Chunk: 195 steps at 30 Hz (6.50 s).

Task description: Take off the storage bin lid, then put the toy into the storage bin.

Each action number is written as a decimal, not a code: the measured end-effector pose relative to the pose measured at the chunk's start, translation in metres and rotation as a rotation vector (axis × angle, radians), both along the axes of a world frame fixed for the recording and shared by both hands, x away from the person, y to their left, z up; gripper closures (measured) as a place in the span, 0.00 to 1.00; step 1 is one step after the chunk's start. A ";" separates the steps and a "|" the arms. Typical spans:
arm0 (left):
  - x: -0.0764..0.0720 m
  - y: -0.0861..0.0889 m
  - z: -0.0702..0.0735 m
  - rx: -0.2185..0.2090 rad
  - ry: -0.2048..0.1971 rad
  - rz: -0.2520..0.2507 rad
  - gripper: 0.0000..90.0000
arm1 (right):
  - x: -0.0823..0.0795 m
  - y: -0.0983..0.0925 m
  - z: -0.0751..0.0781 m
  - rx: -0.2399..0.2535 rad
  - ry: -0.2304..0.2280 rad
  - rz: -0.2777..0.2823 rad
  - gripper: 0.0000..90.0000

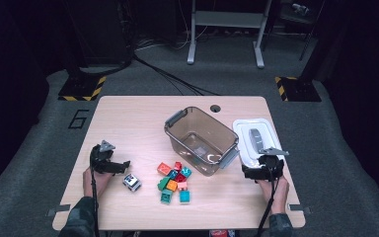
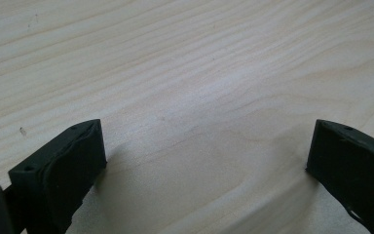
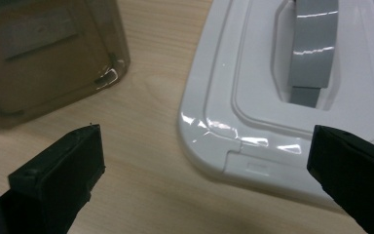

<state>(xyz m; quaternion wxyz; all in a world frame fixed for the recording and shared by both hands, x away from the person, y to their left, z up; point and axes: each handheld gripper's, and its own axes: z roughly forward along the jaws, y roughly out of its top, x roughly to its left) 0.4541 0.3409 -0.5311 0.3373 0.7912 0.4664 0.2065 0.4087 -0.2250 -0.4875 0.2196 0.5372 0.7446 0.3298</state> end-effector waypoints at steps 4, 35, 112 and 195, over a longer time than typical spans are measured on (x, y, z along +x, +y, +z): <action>0.000 0.000 0.000 0.003 0.000 -0.004 0.00 | -0.012 0.007 -0.009 -0.007 -0.012 0.017 0.00; -0.017 0.014 0.020 -0.102 0.042 0.083 0.00 | -0.039 0.017 -0.043 -0.028 0.004 0.048 0.00; -0.084 -0.063 0.026 0.010 0.022 -0.032 0.27 | -0.039 0.017 -0.042 -0.024 0.003 0.028 0.00; 0.014 -0.081 0.151 0.001 -0.078 -0.123 0.28 | -0.039 0.017 -0.042 -0.024 0.002 0.026 0.00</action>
